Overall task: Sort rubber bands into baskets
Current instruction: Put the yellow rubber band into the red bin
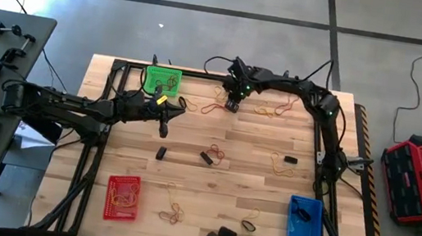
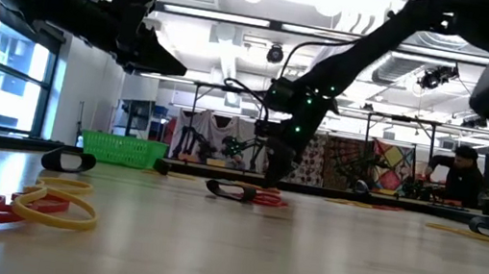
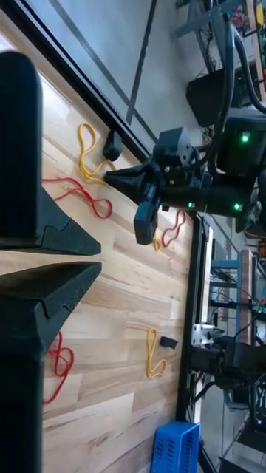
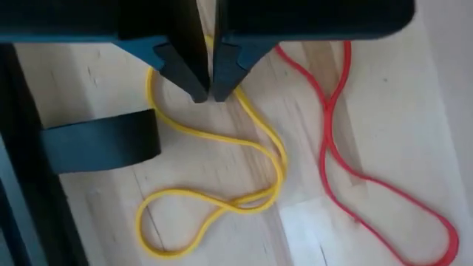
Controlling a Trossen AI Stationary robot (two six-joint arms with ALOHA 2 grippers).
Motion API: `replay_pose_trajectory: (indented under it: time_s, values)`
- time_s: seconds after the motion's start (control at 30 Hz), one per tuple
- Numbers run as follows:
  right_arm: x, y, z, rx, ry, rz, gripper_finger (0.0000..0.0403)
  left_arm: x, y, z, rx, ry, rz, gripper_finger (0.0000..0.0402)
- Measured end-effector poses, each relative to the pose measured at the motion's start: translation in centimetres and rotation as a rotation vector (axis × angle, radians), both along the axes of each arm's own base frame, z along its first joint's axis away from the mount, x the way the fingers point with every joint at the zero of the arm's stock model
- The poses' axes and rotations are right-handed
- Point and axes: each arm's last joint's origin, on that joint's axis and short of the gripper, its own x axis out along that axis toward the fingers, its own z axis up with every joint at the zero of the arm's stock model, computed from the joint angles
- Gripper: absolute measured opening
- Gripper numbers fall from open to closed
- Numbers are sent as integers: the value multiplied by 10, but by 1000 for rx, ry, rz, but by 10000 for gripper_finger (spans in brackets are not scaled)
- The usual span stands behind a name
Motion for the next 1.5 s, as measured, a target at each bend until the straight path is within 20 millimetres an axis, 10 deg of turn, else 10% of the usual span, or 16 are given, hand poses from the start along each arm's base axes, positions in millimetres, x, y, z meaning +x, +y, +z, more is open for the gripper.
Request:
replay_pose_trajectory:
  time_s: [0.57, 1.07, 1.5]
  values:
    - [22, 37, 50, -95, -29, 91, 1, -2, -1, -7, -30, 75, -5, 16]
    - [12, 19, 15, -79, 105, 96, 109, -1, -3, -7, -28, 67, -15, 16]
    - [11, 11, 2, -64, 105, 118, 7, -1, -3, -7, -29, 66, -15, 16]
